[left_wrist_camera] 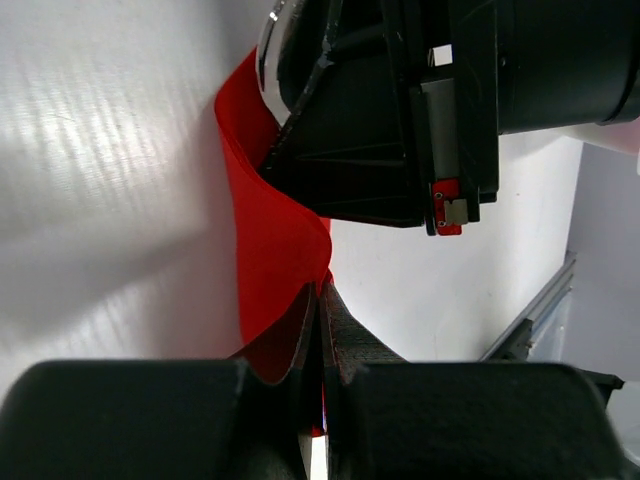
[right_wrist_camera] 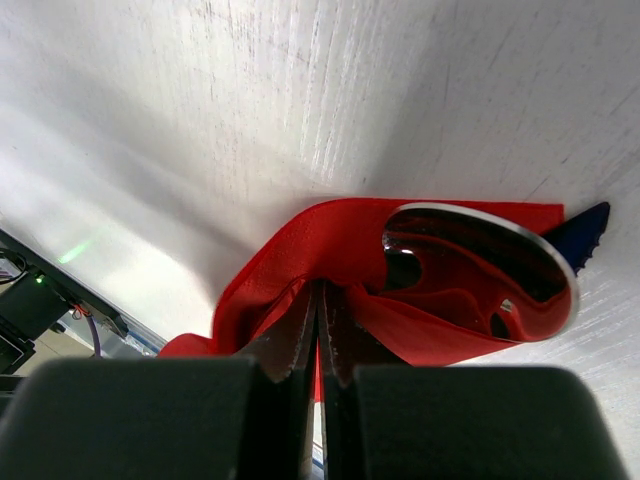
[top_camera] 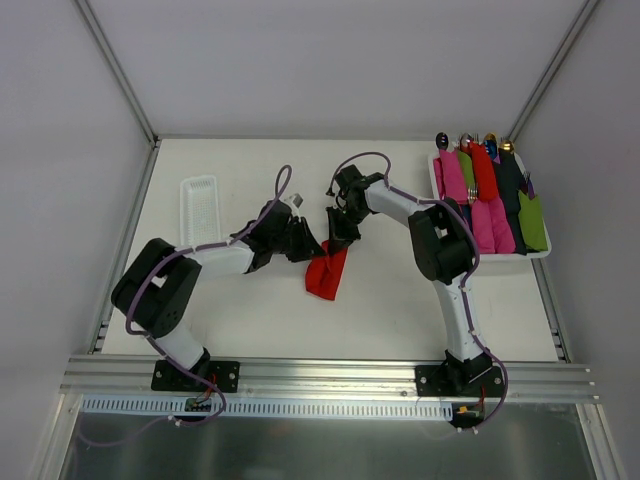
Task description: Place the utensils on the paper napkin and roll it up
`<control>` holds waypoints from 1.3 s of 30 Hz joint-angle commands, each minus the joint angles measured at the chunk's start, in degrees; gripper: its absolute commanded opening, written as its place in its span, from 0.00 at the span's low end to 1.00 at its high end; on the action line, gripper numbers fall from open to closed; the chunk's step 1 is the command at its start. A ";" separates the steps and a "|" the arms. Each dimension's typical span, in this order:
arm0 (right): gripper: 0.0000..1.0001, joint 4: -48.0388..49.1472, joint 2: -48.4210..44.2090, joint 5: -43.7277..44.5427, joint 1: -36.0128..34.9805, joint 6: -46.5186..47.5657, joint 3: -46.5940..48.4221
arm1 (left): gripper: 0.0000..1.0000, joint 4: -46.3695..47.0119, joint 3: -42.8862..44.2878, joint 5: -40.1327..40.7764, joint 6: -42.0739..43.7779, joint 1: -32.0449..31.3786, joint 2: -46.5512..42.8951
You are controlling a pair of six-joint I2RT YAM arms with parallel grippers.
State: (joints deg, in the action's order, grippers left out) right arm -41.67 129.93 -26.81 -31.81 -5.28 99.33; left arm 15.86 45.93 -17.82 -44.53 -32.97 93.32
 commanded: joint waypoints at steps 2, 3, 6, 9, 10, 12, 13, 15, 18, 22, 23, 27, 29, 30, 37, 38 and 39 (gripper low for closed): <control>0.01 -2.19 1.91 3.60 -0.80 1.32 -0.01 | 0.00 5.41 -0.05 -3.45 -4.67 -1.22 2.92; 0.01 -2.19 1.91 3.69 -0.79 1.50 -0.10 | 0.00 5.41 -0.23 -3.18 -5.12 -1.31 4.14; 0.01 -2.10 1.82 3.69 -0.62 1.50 -0.19 | 0.00 5.24 -0.49 -1.78 -6.53 -2.18 6.17; 0.01 -2.10 1.64 3.43 -0.44 1.41 -0.36 | 0.00 4.80 -0.58 -0.64 -7.23 -2.36 7.92; 0.01 -2.10 1.47 3.25 -0.36 1.32 -0.36 | 0.00 4.36 -0.75 -0.28 -7.76 -2.53 8.28; 0.01 -1.92 1.03 2.82 -0.01 1.41 -0.54 | 0.00 4.10 -1.28 0.68 -8.20 -2.54 9.24; 0.01 -1.92 0.42 2.99 0.00 1.59 -0.45 | 0.00 3.22 -1.28 0.95 -8.55 -2.62 9.60; 0.02 -1.92 -0.46 3.51 -0.09 2.29 -0.36 | 0.00 2.34 -1.28 1.56 -8.82 -2.54 10.13; 0.02 -1.92 -2.04 3.52 0.35 2.99 -0.36 | 0.00 0.23 -0.50 2.35 -9.08 -2.54 11.00; 0.06 -2.27 -3.63 2.38 1.14 4.13 -0.36 | 0.00 -1.97 0.21 3.50 -9.69 -2.54 12.06; 0.07 -2.36 -4.24 1.76 1.66 4.48 -0.19 | 0.00 -2.49 0.12 3.67 -9.96 -2.45 12.24; 0.16 -5.17 -4.95 -2.27 4.03 9.66 3.93 | 0.00 -3.46 -0.31 4.20 -10.92 -2.54 12.85; 0.17 -6.14 -5.56 -4.21 5.18 11.34 5.35 | 0.00 -3.55 -0.32 4.29 -10.93 -2.36 13.03; 0.17 -6.14 -6.43 -5.52 6.23 11.52 5.17 | 0.00 -3.55 -0.40 4.20 -10.93 -2.27 13.03; 0.13 2.09 -10.83 -20.73 9.66 9.24 -5.61 | 0.00 -3.73 0.12 4.46 -11.45 -2.19 13.29; 0.13 3.69 -12.58 -21.00 9.66 8.71 -7.64 | 0.00 -3.73 0.12 4.55 -11.45 -2.10 13.21; 0.13 5.35 -13.38 -21.70 9.58 7.49 -11.57 | 0.00 -3.73 0.12 4.47 -11.45 -2.18 13.12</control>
State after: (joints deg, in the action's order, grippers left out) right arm -40.29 121.43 -41.85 -21.41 3.62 93.58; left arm 19.25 46.59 -17.47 -56.86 -34.92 104.03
